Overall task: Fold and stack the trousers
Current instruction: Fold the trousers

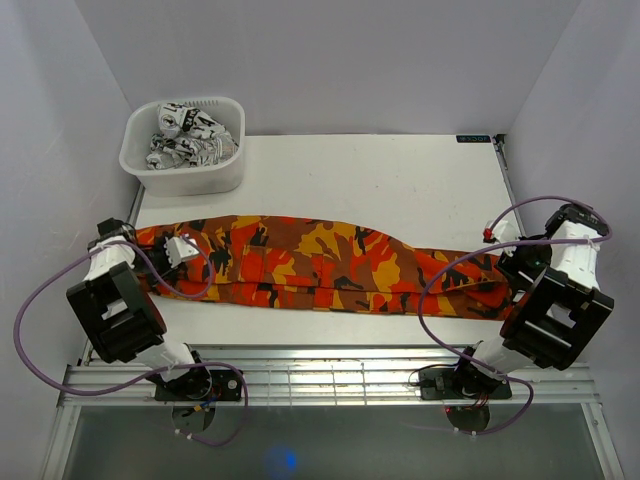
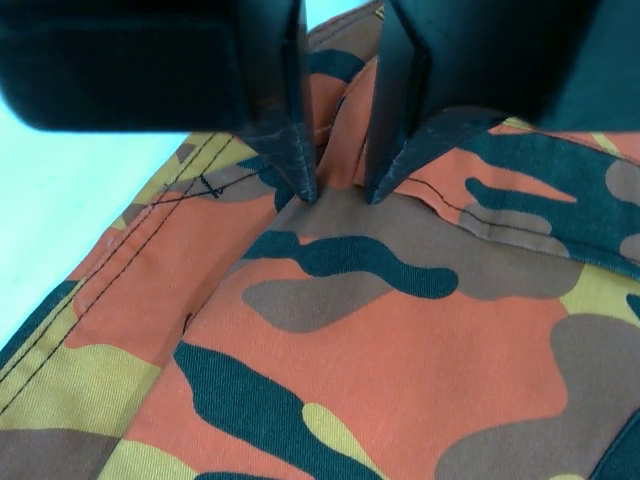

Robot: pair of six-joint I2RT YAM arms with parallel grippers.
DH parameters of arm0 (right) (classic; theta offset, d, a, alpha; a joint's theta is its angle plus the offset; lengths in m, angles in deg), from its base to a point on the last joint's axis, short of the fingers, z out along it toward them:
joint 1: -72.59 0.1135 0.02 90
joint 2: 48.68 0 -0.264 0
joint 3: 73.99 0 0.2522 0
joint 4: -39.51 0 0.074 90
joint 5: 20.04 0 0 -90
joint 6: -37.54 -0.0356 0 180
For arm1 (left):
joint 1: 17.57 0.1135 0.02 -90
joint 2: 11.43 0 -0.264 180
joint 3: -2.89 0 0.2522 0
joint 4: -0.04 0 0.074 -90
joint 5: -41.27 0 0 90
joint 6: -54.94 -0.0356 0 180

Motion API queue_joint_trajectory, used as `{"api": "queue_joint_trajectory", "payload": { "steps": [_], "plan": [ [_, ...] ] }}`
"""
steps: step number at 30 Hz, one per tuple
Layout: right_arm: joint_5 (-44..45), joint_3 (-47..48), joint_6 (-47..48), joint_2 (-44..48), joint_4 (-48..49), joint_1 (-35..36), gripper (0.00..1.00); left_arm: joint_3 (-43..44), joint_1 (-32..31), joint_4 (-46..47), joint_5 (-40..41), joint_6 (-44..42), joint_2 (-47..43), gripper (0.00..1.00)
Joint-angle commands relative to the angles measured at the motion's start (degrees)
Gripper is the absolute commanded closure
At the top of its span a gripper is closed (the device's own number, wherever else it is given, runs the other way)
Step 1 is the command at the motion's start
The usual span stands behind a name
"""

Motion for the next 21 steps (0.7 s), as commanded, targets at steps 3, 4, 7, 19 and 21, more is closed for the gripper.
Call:
{"api": "queue_joint_trajectory", "payload": {
  "steps": [3,4,7,19,21],
  "plan": [
    [0.44,0.13,1.16,0.86,-0.15,0.13,0.36,2.07,-0.48,0.94,-1.27,-0.79,0.69,0.76],
    [0.36,0.13,1.16,0.95,-0.15,0.21,0.36,2.33,-0.48,0.68,-1.44,-0.71,0.95,0.79],
    [0.18,0.13,1.16,1.3,0.11,0.13,0.36,4.79,-0.57,-2.82,-3.1,-0.62,1.75,0.89],
    [-5.26,-1.1,3.88,3.23,-1.22,0.91,0.36,8.58,-0.48,-11.01,-6.28,2.19,2.45,1.0],
    [-6.15,-1.8,3.27,3.76,0.28,1.62,0.36,8.22,-0.57,-10.75,-6.36,2.28,2.28,1.0]
  ]
}}
